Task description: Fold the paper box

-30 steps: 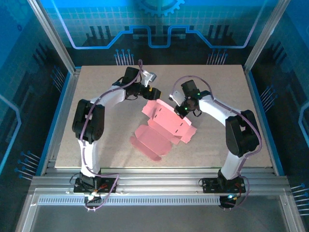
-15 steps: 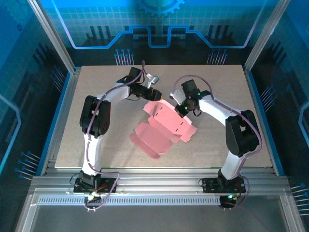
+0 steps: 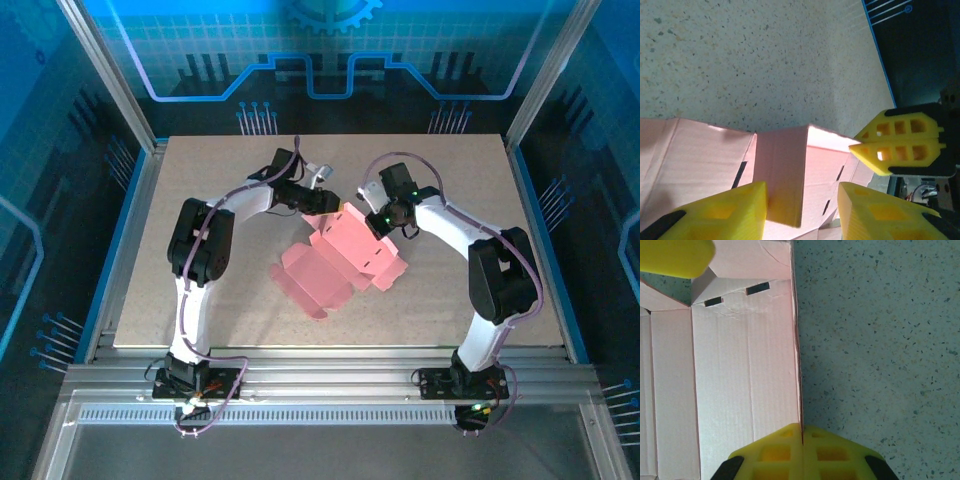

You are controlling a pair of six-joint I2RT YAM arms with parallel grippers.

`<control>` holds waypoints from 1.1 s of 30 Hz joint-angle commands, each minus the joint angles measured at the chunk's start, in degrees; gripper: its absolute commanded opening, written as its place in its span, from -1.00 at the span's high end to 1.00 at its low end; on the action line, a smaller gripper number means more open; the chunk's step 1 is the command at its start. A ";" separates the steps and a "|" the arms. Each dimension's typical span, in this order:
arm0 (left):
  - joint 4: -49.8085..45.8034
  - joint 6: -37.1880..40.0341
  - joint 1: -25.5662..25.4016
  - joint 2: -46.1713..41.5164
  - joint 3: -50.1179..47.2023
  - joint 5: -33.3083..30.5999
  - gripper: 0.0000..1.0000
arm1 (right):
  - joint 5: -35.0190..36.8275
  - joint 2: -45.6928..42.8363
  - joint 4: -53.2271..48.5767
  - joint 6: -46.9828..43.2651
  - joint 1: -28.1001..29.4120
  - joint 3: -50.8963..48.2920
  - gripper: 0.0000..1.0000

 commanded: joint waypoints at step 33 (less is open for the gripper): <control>9.63 -45.08 -4.59 -6.51 -5.20 -14.36 0.19 | 20.14 -0.96 4.88 -3.75 8.62 -0.59 1.00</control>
